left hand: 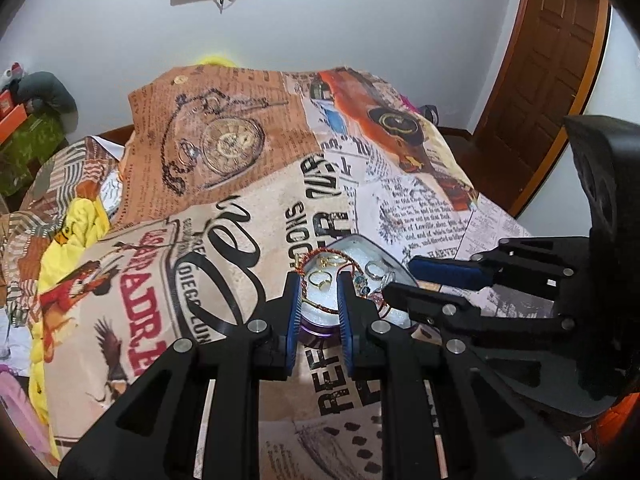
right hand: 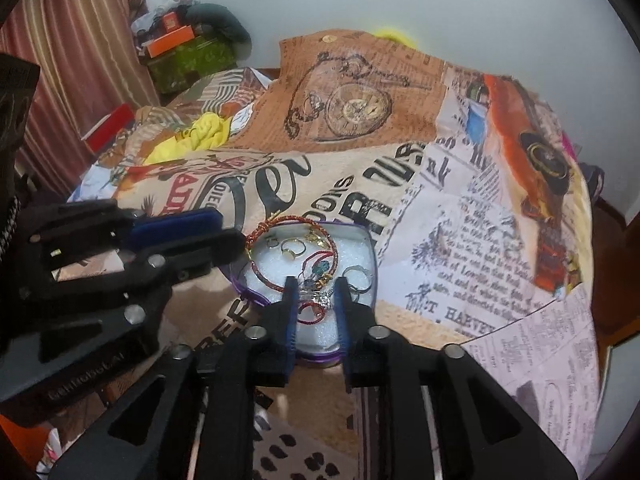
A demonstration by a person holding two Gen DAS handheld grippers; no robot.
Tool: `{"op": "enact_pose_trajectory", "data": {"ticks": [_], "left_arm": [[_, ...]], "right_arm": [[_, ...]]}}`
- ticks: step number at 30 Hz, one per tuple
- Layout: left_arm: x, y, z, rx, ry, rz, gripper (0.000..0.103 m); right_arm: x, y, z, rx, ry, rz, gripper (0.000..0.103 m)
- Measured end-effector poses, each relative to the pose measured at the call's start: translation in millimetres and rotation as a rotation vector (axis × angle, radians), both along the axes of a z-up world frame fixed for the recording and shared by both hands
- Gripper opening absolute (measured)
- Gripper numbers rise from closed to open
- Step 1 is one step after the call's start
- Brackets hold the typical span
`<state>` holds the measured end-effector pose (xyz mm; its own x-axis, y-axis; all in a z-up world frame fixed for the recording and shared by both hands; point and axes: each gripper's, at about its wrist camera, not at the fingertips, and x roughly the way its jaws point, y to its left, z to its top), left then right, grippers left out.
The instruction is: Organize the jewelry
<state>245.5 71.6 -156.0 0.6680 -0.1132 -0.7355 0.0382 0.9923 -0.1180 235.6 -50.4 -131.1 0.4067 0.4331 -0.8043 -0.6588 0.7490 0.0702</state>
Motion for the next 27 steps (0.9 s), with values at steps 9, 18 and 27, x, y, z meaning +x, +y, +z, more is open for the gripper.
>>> {"op": "enact_pose_trajectory", "data": {"ticks": [9, 18, 27], "left_arm": [[-33, 3, 54, -0.003, -0.105, 0.035, 0.018], [-96, -12, 133, 0.019, -0.322, 0.059, 0.021], [-181, -39, 194, 0.07, -0.585, 0.096, 0.045]], "right_arm": [[-23, -16, 53, 0.044, -0.118, -0.044, 0.03], [-77, -49, 136, 0.198, -0.319, -0.105, 0.03], [-169, -88, 206, 0.395, -0.589, -0.185, 0.03]]}}
